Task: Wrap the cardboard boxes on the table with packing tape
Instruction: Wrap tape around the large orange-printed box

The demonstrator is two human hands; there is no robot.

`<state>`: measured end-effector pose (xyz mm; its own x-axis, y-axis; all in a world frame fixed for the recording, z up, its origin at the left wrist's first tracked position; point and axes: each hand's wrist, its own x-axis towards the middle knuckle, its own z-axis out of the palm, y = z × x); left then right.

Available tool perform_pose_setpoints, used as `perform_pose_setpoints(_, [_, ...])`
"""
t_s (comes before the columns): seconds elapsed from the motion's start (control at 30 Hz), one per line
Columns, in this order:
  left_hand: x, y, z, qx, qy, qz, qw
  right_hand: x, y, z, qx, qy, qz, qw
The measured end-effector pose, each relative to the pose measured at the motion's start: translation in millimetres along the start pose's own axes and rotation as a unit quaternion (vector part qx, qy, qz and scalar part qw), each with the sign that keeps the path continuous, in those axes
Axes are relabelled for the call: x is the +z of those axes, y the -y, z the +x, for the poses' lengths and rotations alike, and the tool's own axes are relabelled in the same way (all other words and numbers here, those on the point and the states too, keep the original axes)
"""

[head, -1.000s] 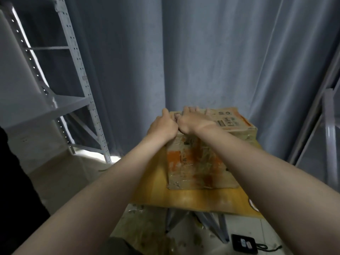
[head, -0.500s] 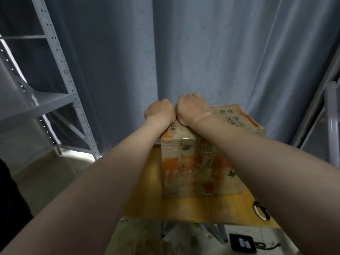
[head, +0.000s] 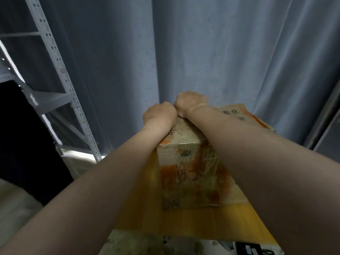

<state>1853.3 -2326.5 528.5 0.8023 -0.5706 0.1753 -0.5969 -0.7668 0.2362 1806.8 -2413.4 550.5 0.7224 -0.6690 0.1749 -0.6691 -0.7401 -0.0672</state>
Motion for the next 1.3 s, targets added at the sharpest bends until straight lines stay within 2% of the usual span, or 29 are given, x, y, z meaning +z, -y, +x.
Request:
perform_pose_setpoints(0.1, [1.3,1.8,0.0,-0.012,0.005,-0.019,1.000,-0.9,0.0,-7.6,-0.034,-0.046,-0.023,0.998])
perform_pose_setpoints(0.2, [2.0,3.4,-2.0,-0.009,-0.011,-0.055,0.998,-10.3,-14.4,-20.7,-0.060,-0.111,-0.098,0.987])
perform_pose_setpoints(0.27, [1.4,8.6,-2.9,-0.023,-0.011,-0.082,0.996,-20.8,-37.4,-30.3,-0.007,-0.087,-0.137,0.987])
perform_pose_setpoints(0.33, [-1.0,11.3,-5.9,-0.037,-0.004,-0.104,0.994,-31.4,-70.1,-40.7,0.089,-0.038,-0.134,0.986])
perform_pose_setpoints(0.43, [-8.2,13.7,-17.9,-0.045,-0.011,-0.145,0.988,-42.6,-120.7,-59.2,0.177,-0.002,-0.043,0.983])
perform_pose_setpoints(0.53, [-16.2,10.5,-36.8,-0.059,0.026,-0.222,0.973,-43.5,-148.2,-81.2,0.167,0.027,0.057,0.984])
perform_pose_setpoints(0.63, [-25.5,7.4,-56.7,-0.088,0.065,-0.342,0.933,-43.3,-150.5,-102.6,0.188,0.017,0.154,0.970])
perform_pose_setpoints(0.77, [-44.0,2.7,-83.4,-0.116,0.012,-0.437,0.892,-54.0,-141.2,-129.2,0.211,-0.051,0.186,0.958])
perform_pose_setpoints(0.87, [-52.4,3.7,-98.9,-0.128,-0.058,-0.449,0.882,-65.0,-141.4,-146.5,0.223,-0.091,0.225,0.944])
perform_pose_setpoints(0.97, [-50.2,9.0,-115.8,-0.110,-0.072,-0.475,0.870,-64.7,-145.5,-165.8,0.214,-0.060,0.287,0.932])
perform_pose_setpoints(1.03, [-42.2,9.7,-133.7,-0.086,-0.060,-0.477,0.872,-56.2,-146.7,-184.3,0.215,-0.040,0.311,0.925])
perform_pose_setpoints(1.13, [-29.4,9.6,-157.6,-0.070,-0.065,-0.410,0.907,-42.6,-148.6,-205.0,0.217,-0.026,0.301,0.928])
perform_pose_setpoints(1.2, [-27.3,13.2,-170.0,-0.077,-0.056,-0.350,0.932,-40.2,-144.8,-214.9,0.210,0.017,0.281,0.936])
perform_pose_setpoints(1.3, [-24.5,23.1,-179.8,-0.093,0.007,-0.309,0.946,-41.2,-134.8,-230.6,0.201,0.117,0.211,0.949])
